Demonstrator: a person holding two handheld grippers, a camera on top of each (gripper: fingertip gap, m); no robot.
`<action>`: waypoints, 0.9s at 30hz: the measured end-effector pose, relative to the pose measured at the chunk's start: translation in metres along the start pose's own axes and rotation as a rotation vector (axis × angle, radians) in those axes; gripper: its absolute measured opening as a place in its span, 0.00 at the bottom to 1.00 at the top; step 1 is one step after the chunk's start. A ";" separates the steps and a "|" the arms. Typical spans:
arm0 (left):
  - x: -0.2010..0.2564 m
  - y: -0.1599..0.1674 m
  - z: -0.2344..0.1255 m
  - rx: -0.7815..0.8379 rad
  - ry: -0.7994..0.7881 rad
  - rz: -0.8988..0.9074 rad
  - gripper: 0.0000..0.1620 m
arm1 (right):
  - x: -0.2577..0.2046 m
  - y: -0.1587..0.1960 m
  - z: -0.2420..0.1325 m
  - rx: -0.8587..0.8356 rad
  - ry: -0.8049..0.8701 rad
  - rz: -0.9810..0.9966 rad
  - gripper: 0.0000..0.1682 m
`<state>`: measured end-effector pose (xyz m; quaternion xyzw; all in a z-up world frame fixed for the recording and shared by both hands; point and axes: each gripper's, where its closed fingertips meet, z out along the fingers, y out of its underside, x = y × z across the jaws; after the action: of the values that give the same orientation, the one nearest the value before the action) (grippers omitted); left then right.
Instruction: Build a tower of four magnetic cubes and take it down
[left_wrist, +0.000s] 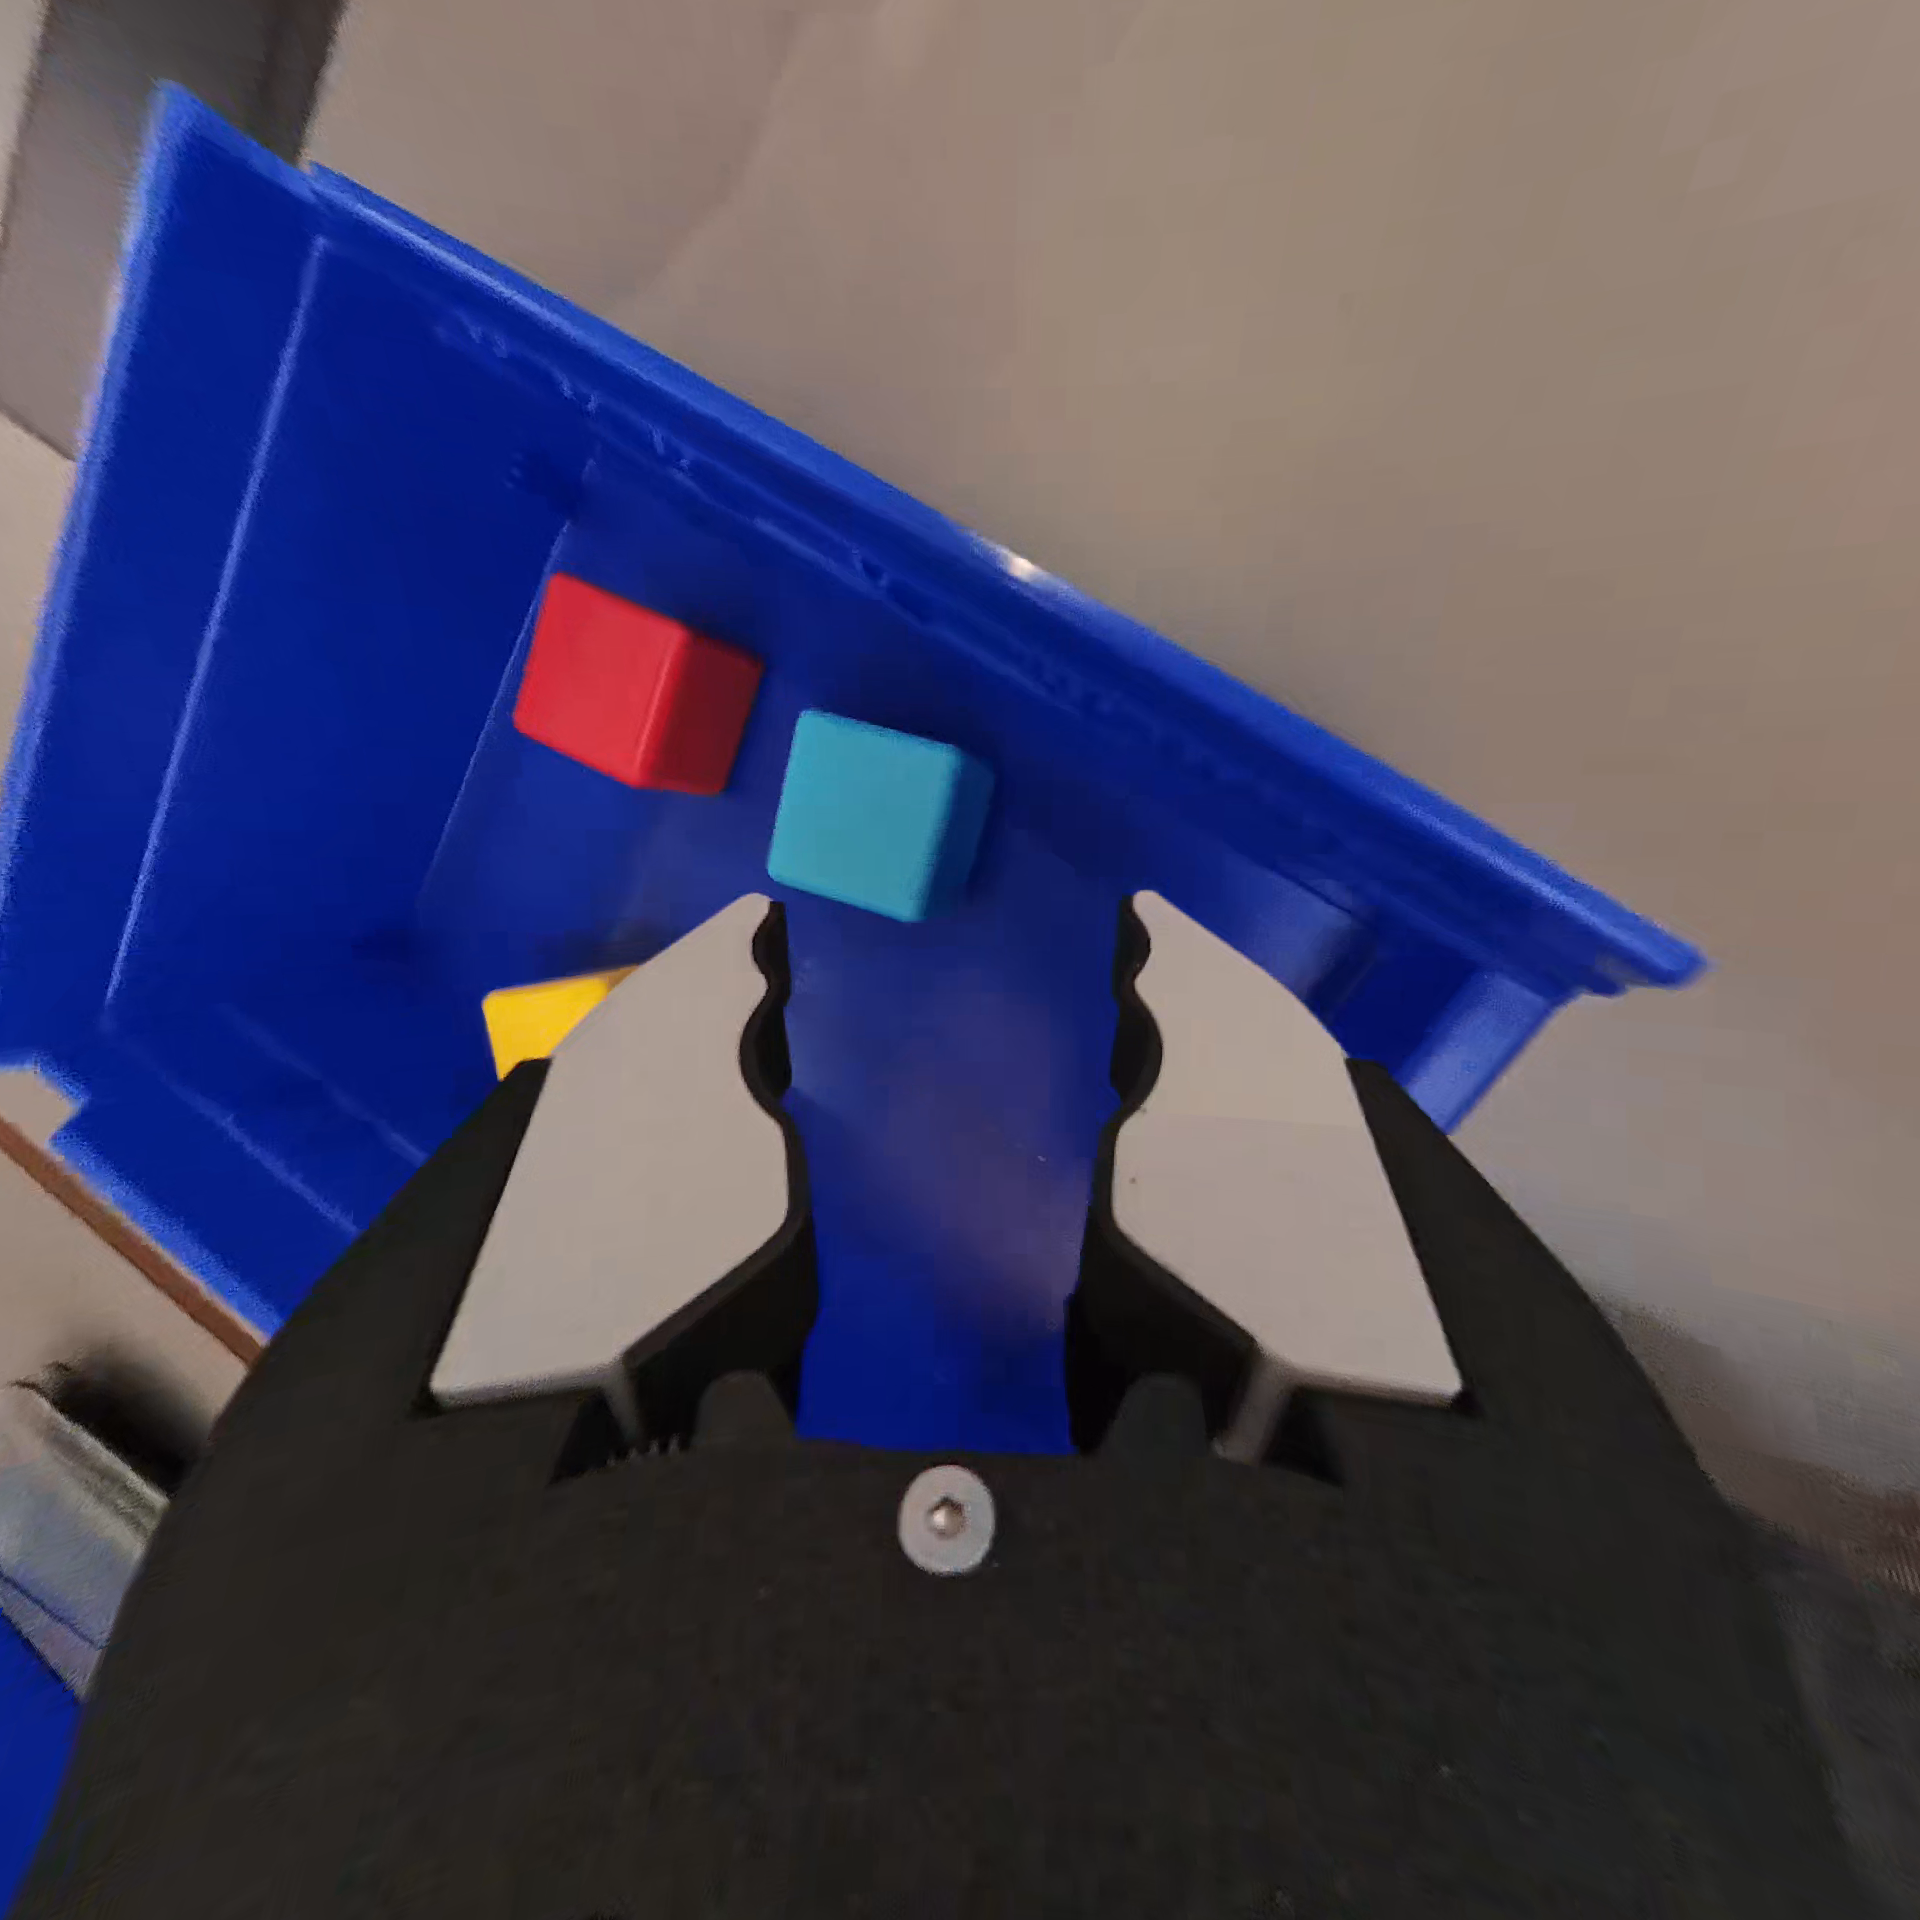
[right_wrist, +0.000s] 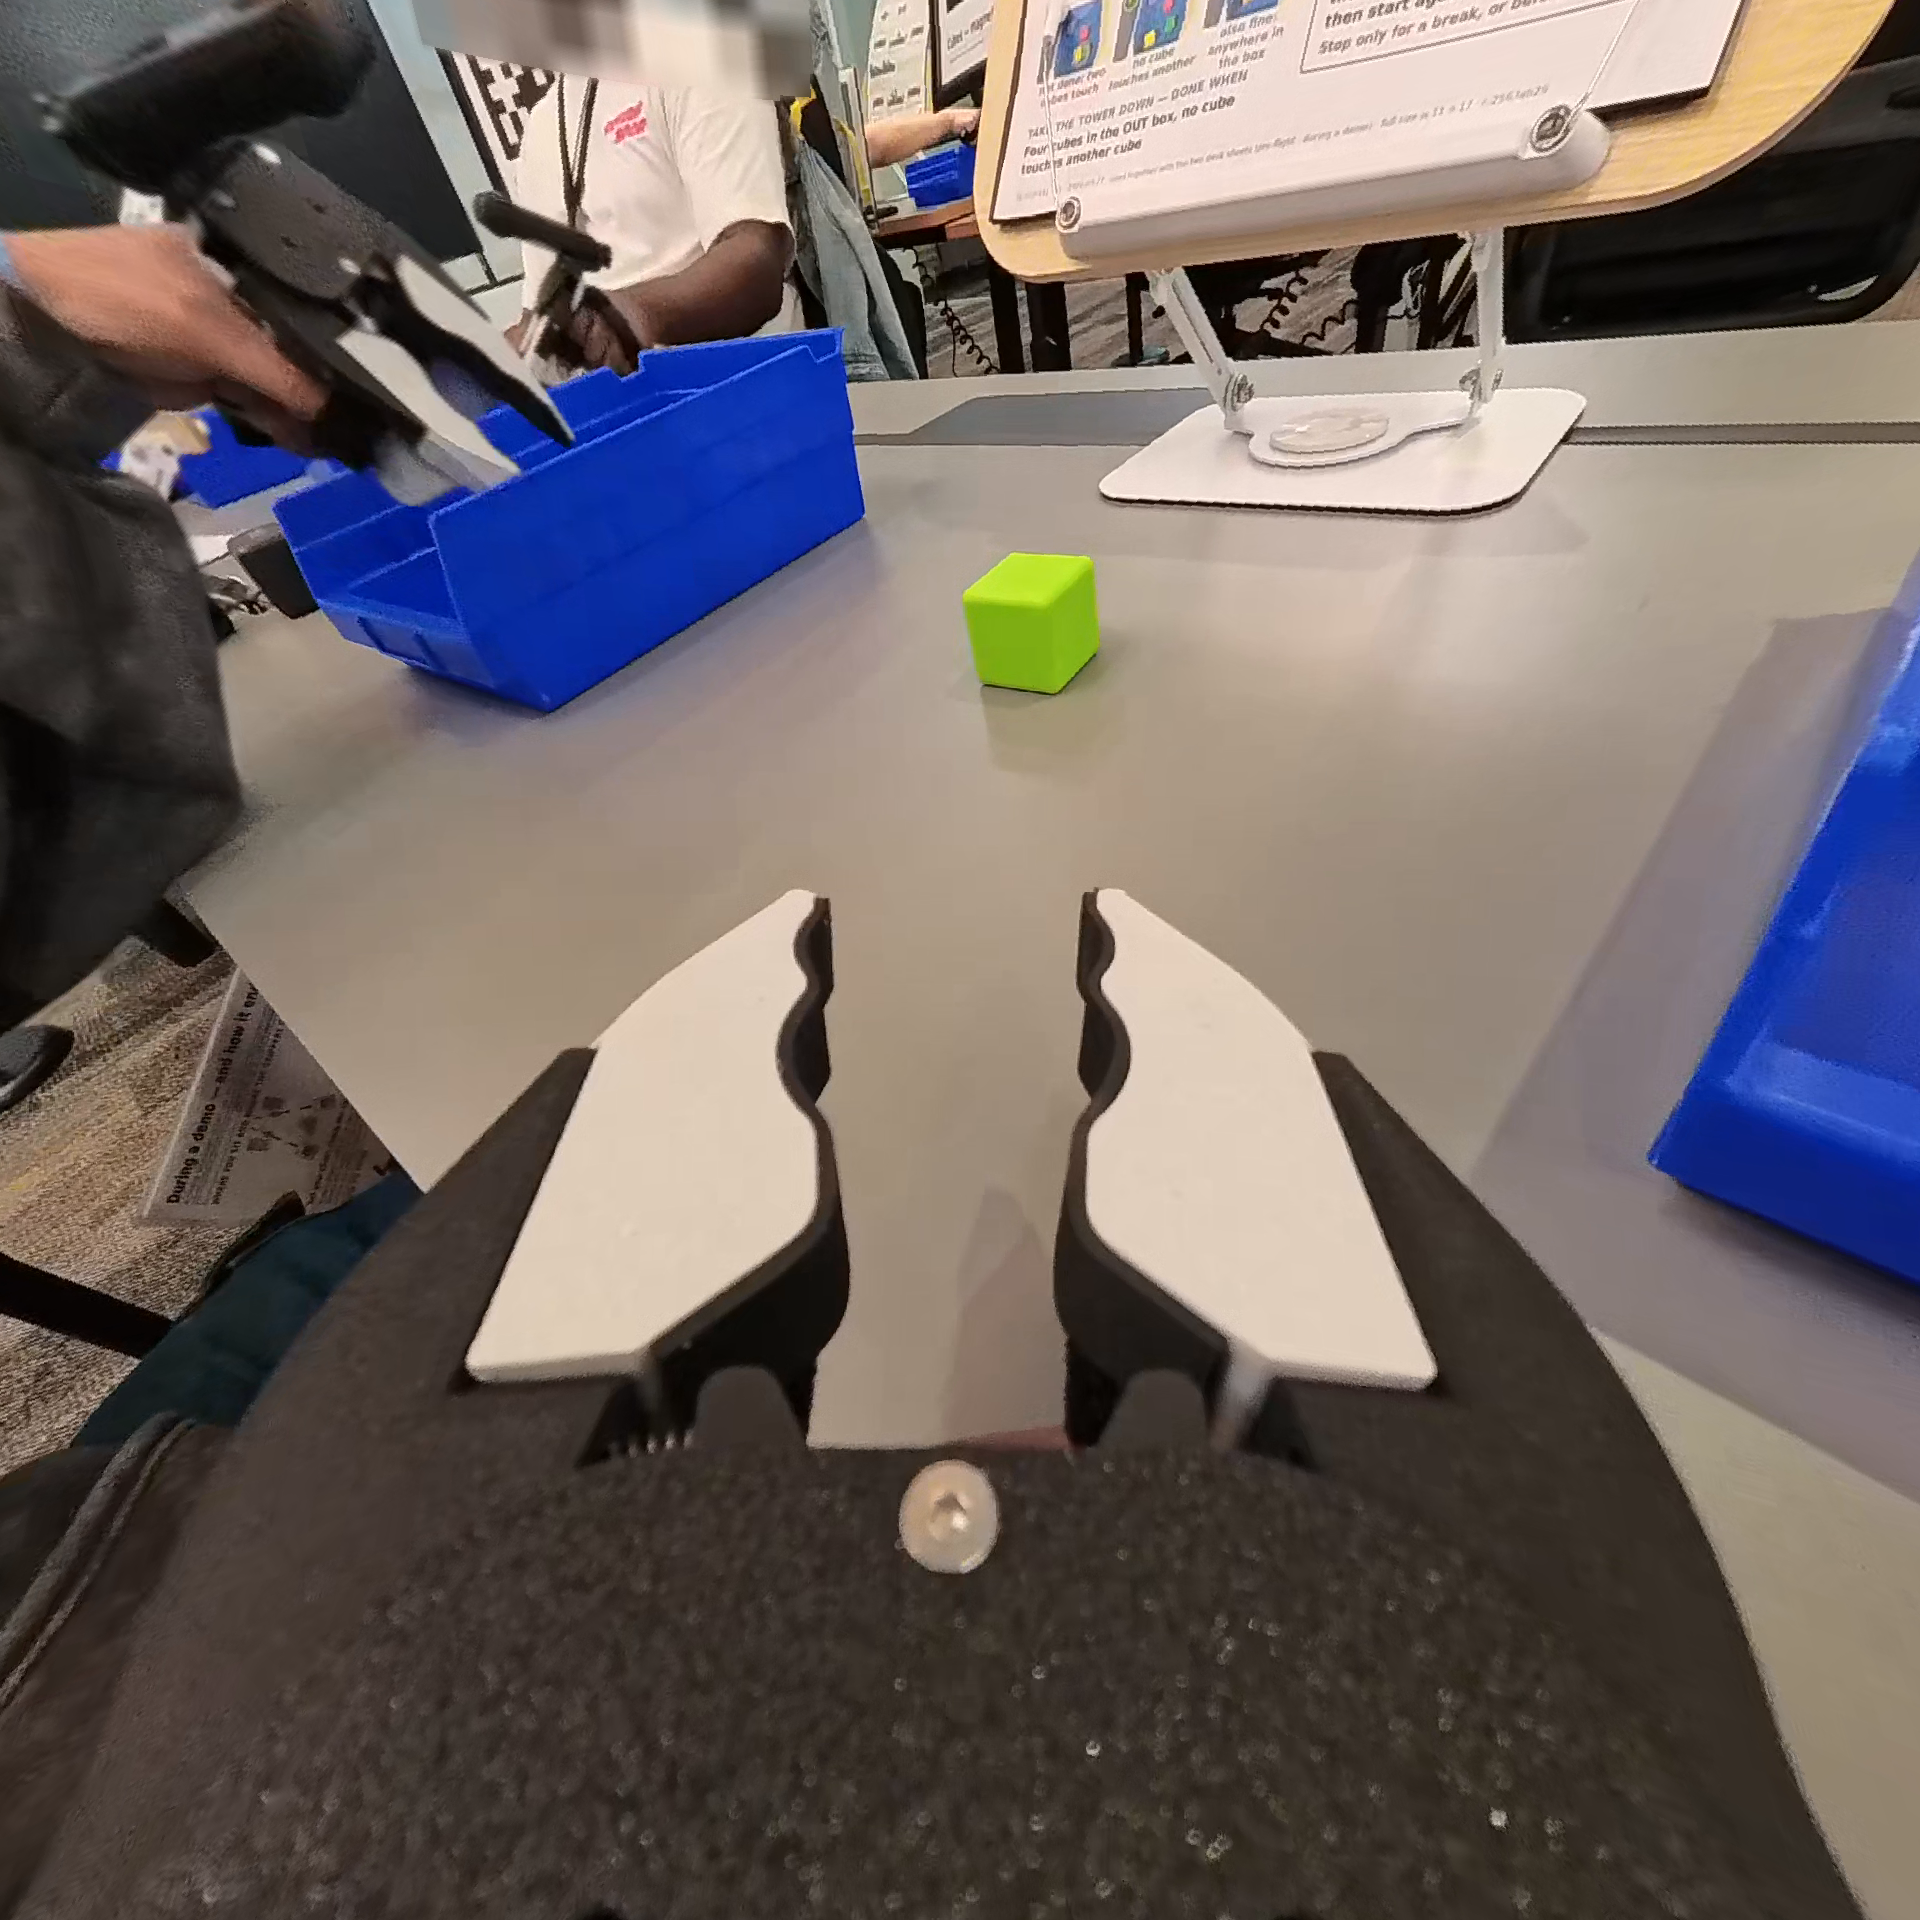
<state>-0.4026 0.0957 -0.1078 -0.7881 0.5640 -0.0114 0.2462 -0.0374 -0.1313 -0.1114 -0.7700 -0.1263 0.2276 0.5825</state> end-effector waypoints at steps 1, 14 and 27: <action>-0.004 0.000 0.009 -0.023 0.022 0.020 0.36 | 0.000 0.000 0.000 0.001 0.002 0.002 0.27; -0.017 0.027 0.081 -0.218 0.217 0.103 0.33 | 0.003 0.004 0.000 -0.025 0.006 0.014 0.26; -0.003 -0.068 -0.059 0.227 -0.050 0.139 0.32 | 0.003 0.003 0.000 -0.024 -0.007 0.034 0.24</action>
<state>-0.3613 0.0926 -0.0284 -0.7142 0.6061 -0.0384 0.3480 -0.0345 -0.1309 -0.1152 -0.7782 -0.1179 0.2384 0.5690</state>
